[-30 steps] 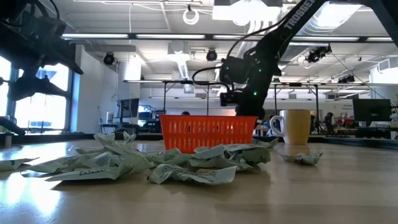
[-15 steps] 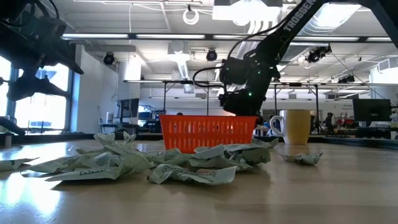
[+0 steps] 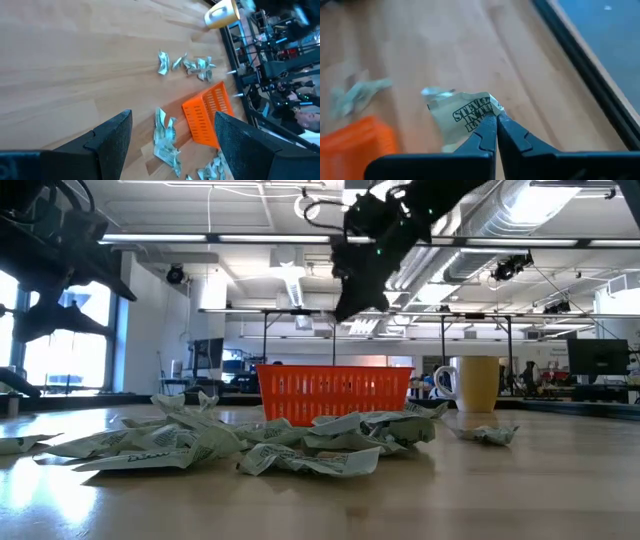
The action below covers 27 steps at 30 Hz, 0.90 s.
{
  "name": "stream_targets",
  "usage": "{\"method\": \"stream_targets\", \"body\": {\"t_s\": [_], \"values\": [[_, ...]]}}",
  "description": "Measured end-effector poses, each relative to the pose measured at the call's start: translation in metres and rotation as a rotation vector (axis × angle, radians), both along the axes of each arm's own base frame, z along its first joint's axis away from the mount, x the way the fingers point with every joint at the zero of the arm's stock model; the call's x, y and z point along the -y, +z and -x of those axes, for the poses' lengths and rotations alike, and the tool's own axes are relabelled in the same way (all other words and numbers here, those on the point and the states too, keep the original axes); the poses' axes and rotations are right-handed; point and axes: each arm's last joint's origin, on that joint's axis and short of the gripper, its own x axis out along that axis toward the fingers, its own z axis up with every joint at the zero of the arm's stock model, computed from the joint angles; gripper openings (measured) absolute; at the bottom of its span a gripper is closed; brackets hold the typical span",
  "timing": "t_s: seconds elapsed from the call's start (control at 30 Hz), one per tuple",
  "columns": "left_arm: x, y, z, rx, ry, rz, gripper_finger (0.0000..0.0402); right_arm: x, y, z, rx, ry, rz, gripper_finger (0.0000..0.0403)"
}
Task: Pick and place Stevia / Truvia into bins
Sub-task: Put the stevia packet into the orange bin
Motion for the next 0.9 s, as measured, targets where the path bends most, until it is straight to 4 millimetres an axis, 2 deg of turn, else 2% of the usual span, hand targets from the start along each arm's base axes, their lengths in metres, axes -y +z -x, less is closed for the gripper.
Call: {"method": "stream_targets", "body": {"t_s": [0.2,0.4,0.63,0.8,0.9], "values": [[0.0,0.001,0.0,0.009,-0.003,0.002,0.0317,-0.031,0.028,-0.011,-0.011,0.172,-0.04,0.0],[0.001,0.001,-0.001,0.014,-0.019,0.015,0.0317,-0.07,0.025,-0.013,-0.103,0.309,-0.122,0.0],[0.001,0.001,-0.001,0.013,-0.042,0.026,0.0317,-0.107,0.007,-0.014,-0.209,0.399,-0.163,0.0],[0.001,0.001,-0.001,0.012,-0.036,0.017,0.0317,-0.12,-0.025,-0.011,-0.262,0.334,-0.226,0.0003],[0.001,0.001,-0.001,0.012,-0.029,0.013,0.0317,-0.125,-0.043,-0.009,-0.29,0.258,-0.2,0.0025]]}}
